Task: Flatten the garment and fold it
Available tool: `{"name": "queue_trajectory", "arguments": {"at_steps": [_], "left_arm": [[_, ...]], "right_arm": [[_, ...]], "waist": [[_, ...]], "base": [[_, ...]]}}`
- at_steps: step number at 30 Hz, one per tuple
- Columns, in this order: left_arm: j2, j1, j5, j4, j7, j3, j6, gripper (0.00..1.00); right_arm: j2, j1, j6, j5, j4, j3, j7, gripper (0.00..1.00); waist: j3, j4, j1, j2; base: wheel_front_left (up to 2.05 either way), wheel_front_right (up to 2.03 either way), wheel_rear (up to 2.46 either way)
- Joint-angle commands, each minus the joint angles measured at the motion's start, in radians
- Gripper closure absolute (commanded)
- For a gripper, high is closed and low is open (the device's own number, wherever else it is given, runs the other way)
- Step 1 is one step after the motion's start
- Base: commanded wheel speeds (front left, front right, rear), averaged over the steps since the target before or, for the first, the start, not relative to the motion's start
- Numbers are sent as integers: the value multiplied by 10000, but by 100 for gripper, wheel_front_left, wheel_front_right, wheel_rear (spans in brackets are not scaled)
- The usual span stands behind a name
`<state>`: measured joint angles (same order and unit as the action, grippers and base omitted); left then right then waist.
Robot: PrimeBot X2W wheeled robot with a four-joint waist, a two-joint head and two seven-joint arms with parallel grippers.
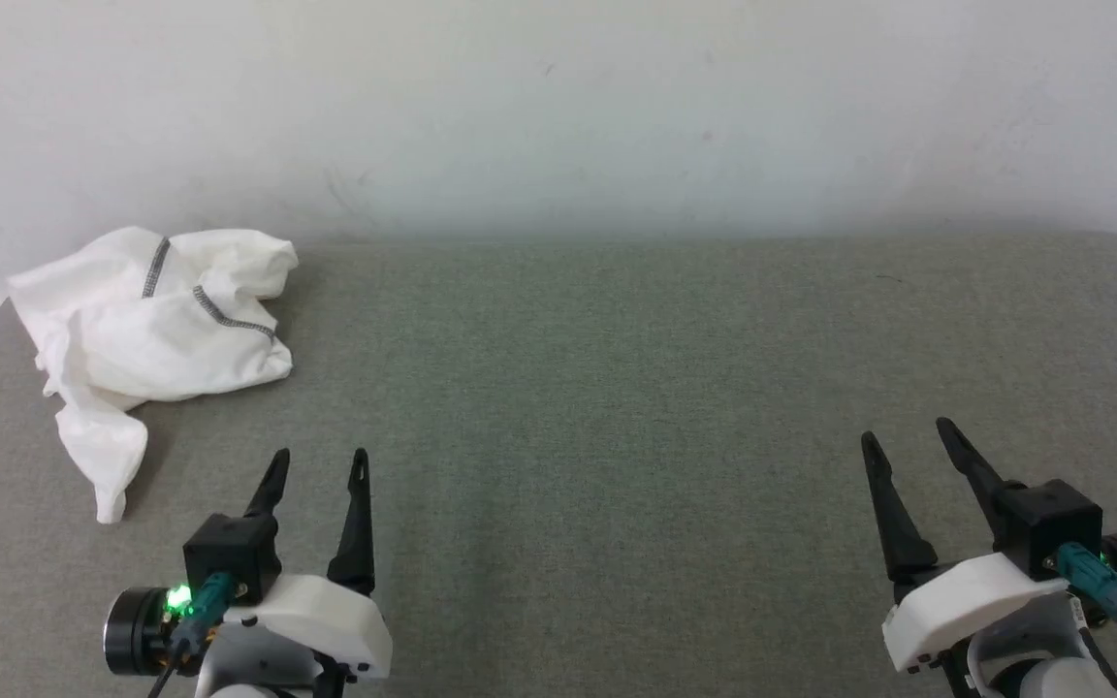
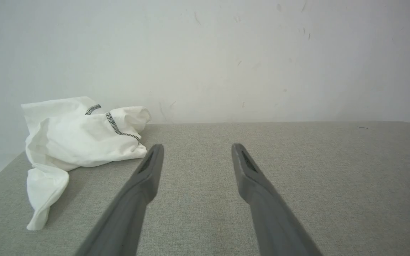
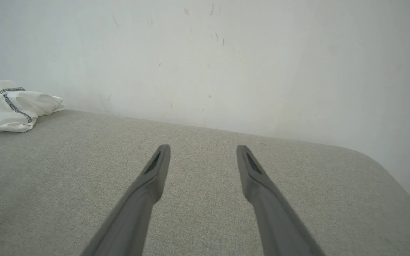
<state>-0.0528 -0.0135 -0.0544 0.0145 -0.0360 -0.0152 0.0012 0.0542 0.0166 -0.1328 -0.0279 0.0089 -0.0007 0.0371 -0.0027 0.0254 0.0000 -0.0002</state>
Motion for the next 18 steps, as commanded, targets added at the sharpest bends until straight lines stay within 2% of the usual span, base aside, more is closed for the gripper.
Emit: {"name": "queue_trajectory", "arguments": {"at_steps": [1, 18], "left_arm": [[5, 39, -111, 13, -99, -26, -38, 0], [8, 43, -520, 17, -455, 122, -107, 0]], "right_arm": [[-7, 51, 4, -72, 22, -6, 92, 0], [-12, 104, 6, -91, -58, 144, 367, 0]], "waist": [[-18, 83, 0, 0], [-34, 1104, 0, 1]], "base": [[0, 0, 0], [0, 0, 0]]}}
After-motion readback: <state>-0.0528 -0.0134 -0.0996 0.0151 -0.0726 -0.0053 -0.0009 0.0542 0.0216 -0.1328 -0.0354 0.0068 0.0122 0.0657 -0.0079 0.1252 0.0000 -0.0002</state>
